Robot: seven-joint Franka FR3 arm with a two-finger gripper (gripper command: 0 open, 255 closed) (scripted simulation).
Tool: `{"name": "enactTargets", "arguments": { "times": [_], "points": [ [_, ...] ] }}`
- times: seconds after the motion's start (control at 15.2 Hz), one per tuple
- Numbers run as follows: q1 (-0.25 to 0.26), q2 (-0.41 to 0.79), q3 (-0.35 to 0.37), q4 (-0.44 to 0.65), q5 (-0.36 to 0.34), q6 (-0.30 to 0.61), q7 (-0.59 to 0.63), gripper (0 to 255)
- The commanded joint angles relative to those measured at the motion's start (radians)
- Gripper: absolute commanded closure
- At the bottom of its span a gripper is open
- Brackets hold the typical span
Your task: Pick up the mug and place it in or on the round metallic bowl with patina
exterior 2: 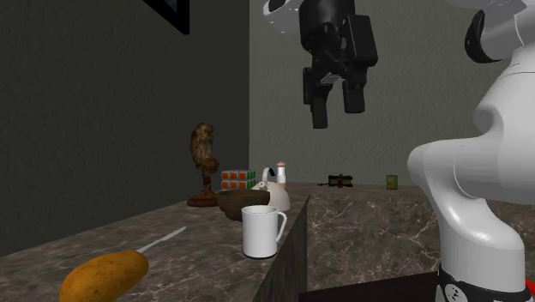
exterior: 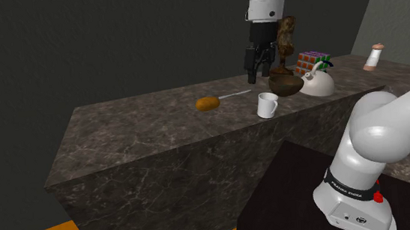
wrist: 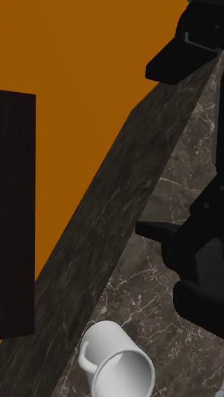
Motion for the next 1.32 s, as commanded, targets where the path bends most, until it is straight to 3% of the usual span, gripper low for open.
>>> {"name": "enactTargets", "arguments": {
  "times": [0.0, 0.66, 1.25],
  "points": [
    [0.0, 0.0, 0.0, 0.0, 0.0, 0.0, 0.0, 0],
    [-0.097, 0.036, -0.188, -0.142, -0.129, 0.216, -0.209, 0],
    [-0.167, 0.201, -0.376, -0.161, -0.205, 0.441, -0.402, 0]
  ]
}}
